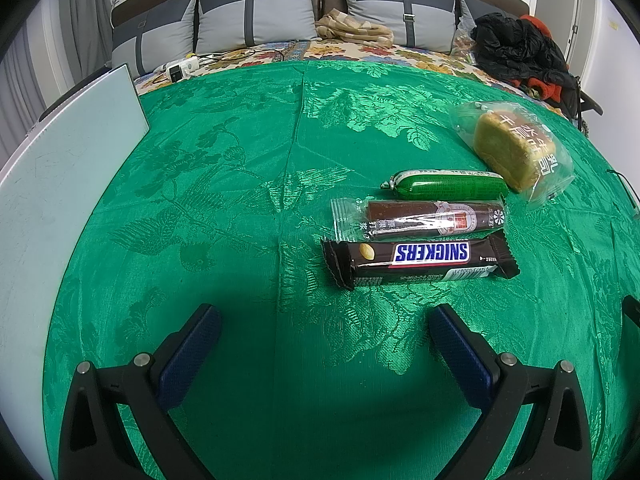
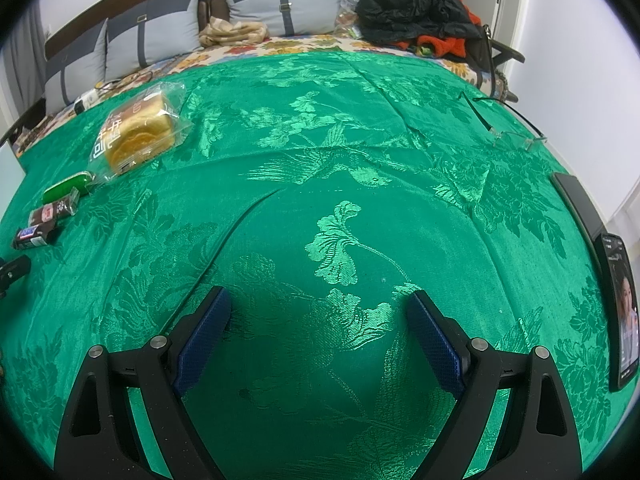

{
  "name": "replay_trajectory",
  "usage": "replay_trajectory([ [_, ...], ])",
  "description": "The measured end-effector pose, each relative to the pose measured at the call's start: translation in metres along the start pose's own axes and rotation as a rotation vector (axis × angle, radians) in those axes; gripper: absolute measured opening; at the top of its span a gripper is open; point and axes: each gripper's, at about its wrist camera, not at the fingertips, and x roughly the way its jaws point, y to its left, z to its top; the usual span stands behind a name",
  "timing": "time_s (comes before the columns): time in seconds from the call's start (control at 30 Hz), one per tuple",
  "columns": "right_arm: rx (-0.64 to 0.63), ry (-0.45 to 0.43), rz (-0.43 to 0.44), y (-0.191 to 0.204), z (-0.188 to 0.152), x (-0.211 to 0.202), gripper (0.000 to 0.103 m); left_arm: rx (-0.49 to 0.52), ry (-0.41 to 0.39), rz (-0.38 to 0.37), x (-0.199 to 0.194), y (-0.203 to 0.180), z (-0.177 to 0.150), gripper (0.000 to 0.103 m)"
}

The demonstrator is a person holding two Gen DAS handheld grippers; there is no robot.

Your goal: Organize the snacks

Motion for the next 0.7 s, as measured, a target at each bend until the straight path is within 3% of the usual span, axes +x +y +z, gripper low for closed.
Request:
replay_trajectory([
  [0.2, 0.000, 0.000, 0.000, 0.000, 0.000, 0.000, 0.091, 0.005, 0.003, -0.001, 0.000, 0.000, 0.000, 0.103],
  [0.3, 0.001, 0.000, 0.000, 0.000, 0.000, 0.000, 0.091, 0.015, 0.054, -0.013, -0.004, -0.001, -0.001, 0.103],
  [0.37, 0.001, 0.000, 0.000, 0.000, 0.000, 0.000, 0.091, 0.011, 0.086, -0.057, -0.013, 0.000, -0.007, 0.103],
  [0.47, 0.001, 0.000, 0.000, 0.000, 0.000, 0.000, 0.091, 0.020, 0.063, -0.175, -0.042, 0.009, -0.022, 0.103],
  [0.53, 0.001, 0.000, 0.000, 0.000, 0.000, 0.000, 0.091, 0.045, 0.052, -0.211, -0.056, 0.017, -0.026, 0.103],
  [0.7, 0.001, 0.000, 0.000, 0.000, 0.000, 0.000, 0.091, 0.071, 0.048, -0.193, -0.071, 0.048, -0.016, 0.102],
])
